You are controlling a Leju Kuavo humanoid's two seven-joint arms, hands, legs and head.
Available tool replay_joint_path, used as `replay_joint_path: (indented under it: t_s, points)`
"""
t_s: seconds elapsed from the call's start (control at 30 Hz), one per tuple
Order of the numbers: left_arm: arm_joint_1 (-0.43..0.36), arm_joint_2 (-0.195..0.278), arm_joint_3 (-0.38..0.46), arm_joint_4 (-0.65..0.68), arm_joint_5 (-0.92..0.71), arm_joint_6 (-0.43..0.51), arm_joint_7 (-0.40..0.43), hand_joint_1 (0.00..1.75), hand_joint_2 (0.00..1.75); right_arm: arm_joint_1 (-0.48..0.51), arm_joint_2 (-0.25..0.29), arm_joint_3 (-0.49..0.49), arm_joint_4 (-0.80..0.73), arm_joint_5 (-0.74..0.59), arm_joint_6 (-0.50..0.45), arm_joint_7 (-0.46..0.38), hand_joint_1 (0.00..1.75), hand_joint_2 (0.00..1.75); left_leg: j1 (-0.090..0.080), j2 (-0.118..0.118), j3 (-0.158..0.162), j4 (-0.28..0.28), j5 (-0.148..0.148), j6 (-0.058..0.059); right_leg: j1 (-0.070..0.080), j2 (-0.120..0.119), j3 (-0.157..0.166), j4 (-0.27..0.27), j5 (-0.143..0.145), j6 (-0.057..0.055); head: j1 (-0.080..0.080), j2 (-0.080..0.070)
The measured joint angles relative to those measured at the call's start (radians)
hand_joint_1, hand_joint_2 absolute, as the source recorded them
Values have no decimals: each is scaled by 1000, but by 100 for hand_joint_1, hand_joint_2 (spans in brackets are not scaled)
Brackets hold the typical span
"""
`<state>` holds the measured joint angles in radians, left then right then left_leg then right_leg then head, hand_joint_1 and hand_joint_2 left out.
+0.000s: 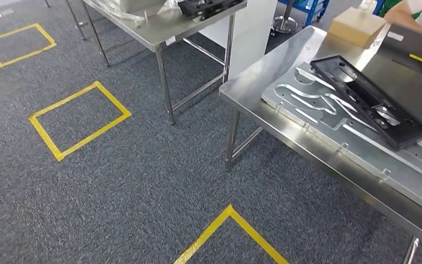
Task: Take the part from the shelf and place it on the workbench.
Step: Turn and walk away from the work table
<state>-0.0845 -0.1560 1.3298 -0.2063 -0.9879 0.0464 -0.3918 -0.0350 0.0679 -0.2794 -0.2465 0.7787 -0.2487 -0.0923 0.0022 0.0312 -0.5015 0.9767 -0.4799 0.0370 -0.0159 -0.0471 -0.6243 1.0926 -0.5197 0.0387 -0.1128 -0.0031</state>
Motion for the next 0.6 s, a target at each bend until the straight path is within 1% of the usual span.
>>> replay_joint_path:
  t_s: [0.03,0.07,0.1,0.13,0.17,0.2,0.23,0.27,0.3,0.33,0.37,0.4,0.43,0.47,0.5,0.53,0.57,0.6]
  points:
    - [0,1,-4,0,-3,-1,2,0,0,4,1,0,11,-3,29,47,0,0,-3,-10,-16,1,12,5,1,23,-14,58,-56,-1,0,0]
    - [-1,2,-7,0,-6,-2,5,0,0,7,1,0,22,-6,58,95,0,0,-6,-22,-33,2,25,8,3,35,-26,120,-99,-4,0,0]
    - [-1,2,-11,0,-9,-3,8,0,0,8,1,0,30,-9,87,141,0,0,-9,-34,-50,3,38,9,5,40,-28,166,-117,-8,0,0]
    - [0,3,-13,0,-13,-4,11,0,0,8,1,0,35,-13,112,178,0,0,-11,-46,-68,6,51,8,7,43,-18,185,-109,-13,0,0]
    - [1,4,-15,0,-16,-4,13,0,0,9,1,-1,39,-19,135,208,0,0,-12,-58,-85,8,63,7,11,47,9,169,-84,-19,0,0]
    - [2,4,-17,0,-20,-4,16,0,0,8,1,-3,41,-26,155,230,0,0,-12,-69,-101,12,74,5,15,58,51,120,-54,-27,0,0]
    - [2,4,-19,0,-23,-5,18,0,0,8,1,-6,43,-32,171,245,0,0,-13,-79,-114,15,84,3,18,79,105,50,-34,-36,0,0]
    - [1,4,-23,1,-26,-7,20,0,0,8,0,-10,44,-38,183,255,0,0,-14,-89,-124,18,94,-1,21,99,157,-25,-28,-45,0,0]
    - [0,4,-27,1,-29,-8,21,0,0,8,0,-14,45,-41,190,259,0,0,-15,-98,-133,19,105,-4,24,115,194,-85,-33,-50,0,0]
    - [-1,4,-30,1,-31,-8,22,0,0,8,-1,-18,46,-43,195,257,0,0,-15,-106,-140,20,116,-9,25,121,214,-122,-40,-54,0,0]
    - [0,4,-33,1,-32,-8,23,0,0,7,0,-21,47,-44,196,249,0,0,-16,-116,-145,17,129,-15,26,114,217,-139,-40,-57,0,0]
    - [1,6,-34,1,-33,-6,23,0,0,5,1,-24,48,-44,197,239,0,0,-16,-120,-150,16,137,-20,24,103,211,-142,-34,-60,0,0]
    - [3,7,-34,1,-33,-4,23,0,0,4,3,-25,49,-44,197,226,0,0,-16,-114,-157,23,127,-24,21,91,203,-144,-23,-65,0,0]
    - [4,9,-35,1,-33,-2,24,0,0,3,4,-27,49,-42,196,211,0,0,-15,-101,-167,44,97,-28,18,77,195,-146,-12,-72,0,0]
    - [4,10,-35,1,-33,0,24,0,0,4,5,-27,50,-40,196,196,0,0,-11,-81,-180,87,48,-32,15,63,184,-147,-2,-76,0,0]
    - [3,10,-36,1,-33,2,24,0,0,5,4,-27,50,-36,195,181,0,0,-6,-62,-196,148,-9,-39,16,47,173,-146,8,-79,0,0]
    - [2,10,-36,1,-34,3,24,0,0,7,4,-28,51,-32,195,166,0,0,0,-52,-209,216,-52,-46,17,31,160,-145,17,-79,0,0]
    - [1,9,-37,1,-35,4,24,0,0,7,4,-28,51,-28,194,153,0,0,6,-45,-215,276,-71,-54,17,15,145,-142,26,-77,0,0]
